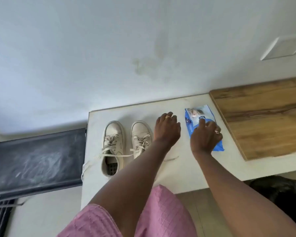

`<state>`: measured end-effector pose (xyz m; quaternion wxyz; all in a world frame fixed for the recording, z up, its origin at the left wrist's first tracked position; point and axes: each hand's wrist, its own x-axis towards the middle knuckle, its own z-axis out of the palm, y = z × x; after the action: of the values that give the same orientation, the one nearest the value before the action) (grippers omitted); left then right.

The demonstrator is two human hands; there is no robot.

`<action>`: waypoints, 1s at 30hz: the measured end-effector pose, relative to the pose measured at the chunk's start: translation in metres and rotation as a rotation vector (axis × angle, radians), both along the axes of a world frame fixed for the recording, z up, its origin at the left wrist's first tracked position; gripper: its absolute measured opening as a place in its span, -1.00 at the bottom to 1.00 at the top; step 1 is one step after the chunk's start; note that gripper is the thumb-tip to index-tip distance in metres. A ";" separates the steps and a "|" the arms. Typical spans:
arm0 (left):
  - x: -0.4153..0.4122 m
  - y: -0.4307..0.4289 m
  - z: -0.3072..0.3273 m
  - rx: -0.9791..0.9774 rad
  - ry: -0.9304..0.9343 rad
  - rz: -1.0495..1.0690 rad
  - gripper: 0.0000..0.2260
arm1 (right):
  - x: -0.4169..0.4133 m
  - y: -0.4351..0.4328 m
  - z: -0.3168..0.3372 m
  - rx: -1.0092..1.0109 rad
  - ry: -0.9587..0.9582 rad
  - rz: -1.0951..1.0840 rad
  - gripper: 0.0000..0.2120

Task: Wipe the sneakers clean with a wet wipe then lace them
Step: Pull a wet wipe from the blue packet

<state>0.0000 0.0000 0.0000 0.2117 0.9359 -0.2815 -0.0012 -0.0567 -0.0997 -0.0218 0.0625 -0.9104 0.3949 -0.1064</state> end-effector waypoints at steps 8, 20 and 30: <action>-0.008 -0.072 -0.033 0.075 0.294 -0.098 -0.64 | 0.003 -0.058 -0.033 0.259 0.136 -0.106 -0.79; -0.022 -0.083 -0.067 0.050 0.337 -0.248 -0.57 | -0.016 -0.072 -0.043 0.216 0.045 0.088 -0.76; -0.023 -0.065 -0.085 -0.153 0.065 -0.256 -0.72 | -0.015 -0.058 -0.046 0.256 0.014 0.099 -0.74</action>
<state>-0.0230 -0.0650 -0.0852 0.2895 0.8730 -0.3907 -0.0368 -0.0719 -0.1577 -0.0680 0.1806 -0.9140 0.3604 -0.0456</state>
